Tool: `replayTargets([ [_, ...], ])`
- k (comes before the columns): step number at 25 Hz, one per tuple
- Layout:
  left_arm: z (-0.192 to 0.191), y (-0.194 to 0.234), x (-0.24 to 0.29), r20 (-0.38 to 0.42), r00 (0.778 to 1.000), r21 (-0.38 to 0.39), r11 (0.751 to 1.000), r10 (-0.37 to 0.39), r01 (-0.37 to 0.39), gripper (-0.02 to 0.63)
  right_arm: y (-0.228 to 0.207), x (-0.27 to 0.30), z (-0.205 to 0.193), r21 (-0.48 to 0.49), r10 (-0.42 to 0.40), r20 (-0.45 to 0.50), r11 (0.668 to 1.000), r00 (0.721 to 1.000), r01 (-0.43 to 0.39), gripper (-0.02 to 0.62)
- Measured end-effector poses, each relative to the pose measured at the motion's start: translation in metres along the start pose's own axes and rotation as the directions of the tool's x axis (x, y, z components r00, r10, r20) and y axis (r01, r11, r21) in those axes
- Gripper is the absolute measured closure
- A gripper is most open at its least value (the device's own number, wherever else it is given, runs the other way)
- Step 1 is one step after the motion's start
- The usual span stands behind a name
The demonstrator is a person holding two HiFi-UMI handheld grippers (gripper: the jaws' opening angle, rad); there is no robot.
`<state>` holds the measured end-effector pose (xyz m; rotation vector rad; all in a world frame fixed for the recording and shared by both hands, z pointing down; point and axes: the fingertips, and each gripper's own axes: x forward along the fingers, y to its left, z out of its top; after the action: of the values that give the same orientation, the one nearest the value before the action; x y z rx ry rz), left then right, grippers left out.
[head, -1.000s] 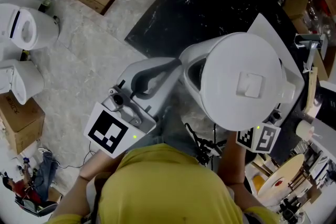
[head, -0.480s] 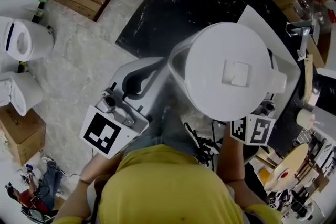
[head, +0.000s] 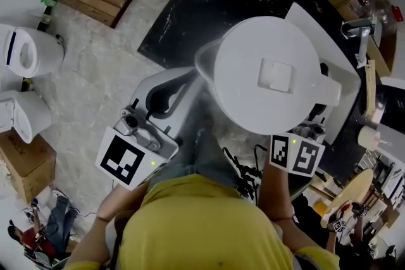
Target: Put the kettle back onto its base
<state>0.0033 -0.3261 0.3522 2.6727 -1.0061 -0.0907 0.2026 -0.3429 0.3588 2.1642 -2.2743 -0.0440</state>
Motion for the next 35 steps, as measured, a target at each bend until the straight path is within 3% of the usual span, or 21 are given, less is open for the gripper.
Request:
replayTargets([
  [6, 0.004, 0.0, -0.002, 0.012, 1.0, 0.001, 1.0, 0.005, -0.005, 0.597, -0.001, -0.012, 0.002, 0.034, -0.081, -0.028, 0.996, 0.996, 0.082, 0.39],
  [14, 0.008, -0.007, -0.009, 0.042, 0.999, 0.043, 0.999, -0.003, 0.001, 0.597, 0.0, -0.034, 0.006, 0.032, -0.104, -0.068, 0.994, 0.992, 0.106, 0.39],
  [22, 0.013, -0.015, -0.024, 0.052, 0.998, 0.054, 0.998, 0.041, -0.043, 0.597, 0.005, -0.06, 0.028, 0.034, -0.087, -0.034, 0.996, 0.996, 0.088, 0.391],
  [28, 0.024, -0.045, -0.05, 0.089, 0.992, 0.078, 0.993, 0.084, -0.092, 0.597, 0.014, -0.093, 0.052, 0.008, -0.024, 0.009, 1.0, 1.0, 0.024, 0.4],
  [35, 0.026, -0.108, -0.088, 0.108, 0.987, 0.098, 0.987, 0.117, -0.128, 0.597, 0.042, -0.135, 0.077, -0.017, 0.115, 0.037, 0.993, 0.993, -0.115, 0.427],
])
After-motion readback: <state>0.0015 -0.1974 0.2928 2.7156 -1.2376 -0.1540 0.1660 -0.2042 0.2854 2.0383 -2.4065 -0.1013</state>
